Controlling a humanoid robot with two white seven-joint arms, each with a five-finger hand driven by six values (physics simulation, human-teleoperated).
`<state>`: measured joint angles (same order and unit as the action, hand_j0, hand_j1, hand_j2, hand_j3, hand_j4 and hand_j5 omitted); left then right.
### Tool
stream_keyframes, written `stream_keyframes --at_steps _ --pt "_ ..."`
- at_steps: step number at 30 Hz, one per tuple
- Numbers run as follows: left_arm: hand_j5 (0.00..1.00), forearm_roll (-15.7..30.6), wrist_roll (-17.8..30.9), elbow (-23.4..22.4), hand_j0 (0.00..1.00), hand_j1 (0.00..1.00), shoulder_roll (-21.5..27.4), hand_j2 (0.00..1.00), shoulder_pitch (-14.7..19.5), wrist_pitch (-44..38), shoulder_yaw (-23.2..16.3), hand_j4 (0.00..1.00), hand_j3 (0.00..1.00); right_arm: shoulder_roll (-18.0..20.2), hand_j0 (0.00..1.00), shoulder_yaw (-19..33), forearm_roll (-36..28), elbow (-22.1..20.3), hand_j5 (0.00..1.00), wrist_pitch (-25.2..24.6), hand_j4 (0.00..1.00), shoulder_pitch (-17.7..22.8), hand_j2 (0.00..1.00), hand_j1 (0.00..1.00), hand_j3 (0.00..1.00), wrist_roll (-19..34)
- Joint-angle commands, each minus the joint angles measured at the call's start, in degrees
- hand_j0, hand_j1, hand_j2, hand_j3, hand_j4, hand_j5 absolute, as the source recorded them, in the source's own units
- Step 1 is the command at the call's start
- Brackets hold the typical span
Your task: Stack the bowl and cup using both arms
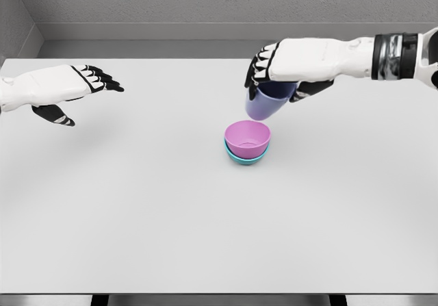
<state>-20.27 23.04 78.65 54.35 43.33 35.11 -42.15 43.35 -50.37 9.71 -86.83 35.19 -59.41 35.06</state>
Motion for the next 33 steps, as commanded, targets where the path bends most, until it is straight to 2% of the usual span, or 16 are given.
stream_keyframes --at_steps 1,16,26,27,28,33 --pt "1.00 0.32 -0.01 0.01 1.00 1.00 0.06 1.00 0.00 -0.11 0.05 1.00 1.00 -0.37 0.60 -0.61 -0.21 -0.80 0.60 -0.19 0.60 0.09 0.60 0.60 0.60 -0.06" --pt "1.00 0.32 -0.01 0.01 1.00 1.00 0.06 1.00 0.00 -0.11 -0.03 1.00 1.00 0.69 0.62 -3.68 -0.13 -1.42 0.62 -0.19 0.62 1.49 0.62 0.62 0.62 -0.06" --pt "1.00 0.32 -0.01 -0.08 1.00 1.00 0.06 1.00 0.00 -0.11 -0.03 1.00 1.00 -0.90 0.63 -5.26 0.05 -0.19 0.63 -0.19 0.63 1.41 0.63 0.63 0.63 -0.06" --pt "1.00 0.32 -0.01 0.01 1.00 1.00 0.06 1.00 0.00 -0.11 0.05 1.00 1.00 -0.98 0.84 -5.26 0.05 -0.01 0.84 -0.19 0.84 1.41 0.84 0.84 0.84 -0.06" --pt "1.00 0.32 -0.01 -0.08 1.00 1.00 0.06 1.00 0.00 -0.11 -0.04 1.00 1.00 -0.98 1.00 -5.35 0.05 -0.19 1.00 -0.19 1.00 1.41 1.00 1.00 1.00 -0.06" --pt "1.00 0.32 -0.01 -0.08 1.00 1.00 0.06 1.00 0.00 -0.11 -0.04 1.00 1.00 -0.90 1.00 -5.70 0.05 -0.54 1.00 -0.19 1.00 1.41 1.00 1.00 1.00 -0.06"
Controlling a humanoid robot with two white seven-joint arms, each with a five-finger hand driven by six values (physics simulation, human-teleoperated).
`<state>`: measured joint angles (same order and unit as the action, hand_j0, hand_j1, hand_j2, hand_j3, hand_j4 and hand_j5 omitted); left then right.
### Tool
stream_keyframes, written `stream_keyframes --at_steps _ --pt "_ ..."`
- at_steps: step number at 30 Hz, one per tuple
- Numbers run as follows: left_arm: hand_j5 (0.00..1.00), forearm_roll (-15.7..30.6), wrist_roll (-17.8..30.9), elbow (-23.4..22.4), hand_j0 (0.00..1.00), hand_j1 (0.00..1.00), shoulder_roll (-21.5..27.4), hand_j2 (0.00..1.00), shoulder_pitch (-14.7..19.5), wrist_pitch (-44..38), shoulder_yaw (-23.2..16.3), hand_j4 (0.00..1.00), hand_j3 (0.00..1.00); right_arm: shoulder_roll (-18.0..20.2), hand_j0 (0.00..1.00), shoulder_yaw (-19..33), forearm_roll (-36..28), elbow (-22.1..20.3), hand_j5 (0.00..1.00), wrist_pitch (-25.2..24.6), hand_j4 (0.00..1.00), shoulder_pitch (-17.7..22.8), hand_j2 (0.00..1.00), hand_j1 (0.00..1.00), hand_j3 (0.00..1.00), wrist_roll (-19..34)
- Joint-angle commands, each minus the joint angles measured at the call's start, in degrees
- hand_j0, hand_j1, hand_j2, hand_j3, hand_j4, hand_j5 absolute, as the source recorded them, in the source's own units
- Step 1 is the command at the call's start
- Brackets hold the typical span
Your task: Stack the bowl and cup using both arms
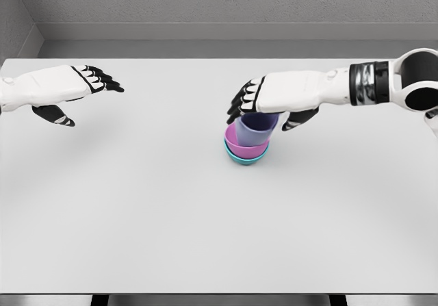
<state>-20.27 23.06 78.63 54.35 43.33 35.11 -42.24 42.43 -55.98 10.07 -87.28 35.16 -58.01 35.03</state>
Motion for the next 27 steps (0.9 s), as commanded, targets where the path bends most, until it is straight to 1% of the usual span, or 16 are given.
stream_keyframes --at_steps 1,7,9,10,11,12,13,14,15,18,19,22,27 --pt "1.00 0.32 -0.03 -0.06 1.00 1.00 0.06 1.00 0.00 -0.11 0.05 1.00 1.00 0.02 1.00 -0.10 -0.32 -0.09 1.00 -0.16 1.00 0.00 1.00 1.00 1.00 -0.03" --pt "1.00 0.32 -0.03 0.03 1.00 1.00 0.06 1.00 0.00 -0.11 0.05 1.00 1.00 0.11 1.00 -0.10 -0.32 -0.09 1.00 -0.16 1.00 0.00 1.00 1.00 1.00 -0.03" --pt "1.00 0.32 -0.03 -0.06 1.00 1.00 0.06 1.00 0.00 -0.11 0.05 1.00 1.00 0.54 1.00 1.13 -0.58 -0.44 1.00 -0.16 1.00 -0.53 1.00 1.00 1.00 -0.03" --pt "1.00 0.32 -0.03 -0.06 1.00 1.00 0.06 1.00 0.00 -0.11 0.05 1.00 1.00 1.60 1.00 5.69 -0.84 -0.96 1.00 -0.16 1.00 -0.79 1.00 1.00 1.00 -0.03" --pt "1.00 0.32 -0.03 -0.06 1.00 1.00 0.06 1.00 0.00 -0.11 0.05 1.00 1.00 7.47 1.00 14.03 -1.19 -2.89 1.00 -0.16 1.00 0.17 1.00 1.00 1.00 -0.03" --pt "1.00 0.32 -0.03 -0.06 1.00 1.00 0.06 1.00 0.00 -0.11 0.05 1.00 1.00 12.65 1.00 18.69 -1.98 -3.69 1.00 -0.16 1.00 2.53 1.00 1.00 1.00 -0.03" --pt "1.00 0.49 -0.03 -0.06 1.00 1.00 0.14 1.00 0.00 -0.11 0.05 1.00 1.00 15.66 1.00 24.59 -4.88 -3.69 1.00 -0.16 1.00 9.30 1.00 1.00 1.00 -0.03" --pt "1.00 0.58 -0.03 -0.06 1.00 1.00 0.14 1.00 -0.09 -0.11 0.14 1.00 1.00 17.07 1.00 31.17 -5.41 -3.78 1.00 -0.16 1.00 16.59 1.00 1.00 1.00 -0.03" --pt "1.00 0.58 0.06 -0.06 1.00 1.00 0.14 1.00 -0.09 -0.11 0.05 1.00 1.00 17.16 1.00 32.86 -5.41 -3.78 1.00 -0.16 1.00 19.16 1.00 1.00 1.00 -0.03" --pt "1.00 0.32 0.15 -0.06 1.00 1.00 0.23 1.00 -0.09 -0.11 0.05 1.00 1.00 16.98 1.00 32.34 -5.41 -3.86 1.00 -0.16 1.00 19.69 1.00 1.00 1.00 -0.03" --pt "1.00 0.58 0.06 -0.58 1.00 1.00 0.49 1.00 -0.09 -0.11 0.14 1.00 1.00 16.54 1.00 32.16 -5.41 -4.04 1.00 -0.16 1.00 20.83 1.00 1.00 1.00 -0.03" --pt "1.00 0.67 -0.03 -1.03 1.00 1.00 0.76 1.00 -1.32 -0.11 0.14 1.00 1.00 16.54 1.00 31.98 -5.41 -4.13 1.00 -0.16 1.00 21.01 1.00 1.00 1.00 -0.03" --pt "1.00 0.67 0.06 -1.03 1.00 1.00 0.85 1.00 -1.32 -0.11 0.22 1.00 1.00 16.54 1.00 31.19 -5.41 -4.13 1.00 -0.16 1.00 21.01 1.00 1.00 1.00 -0.03"
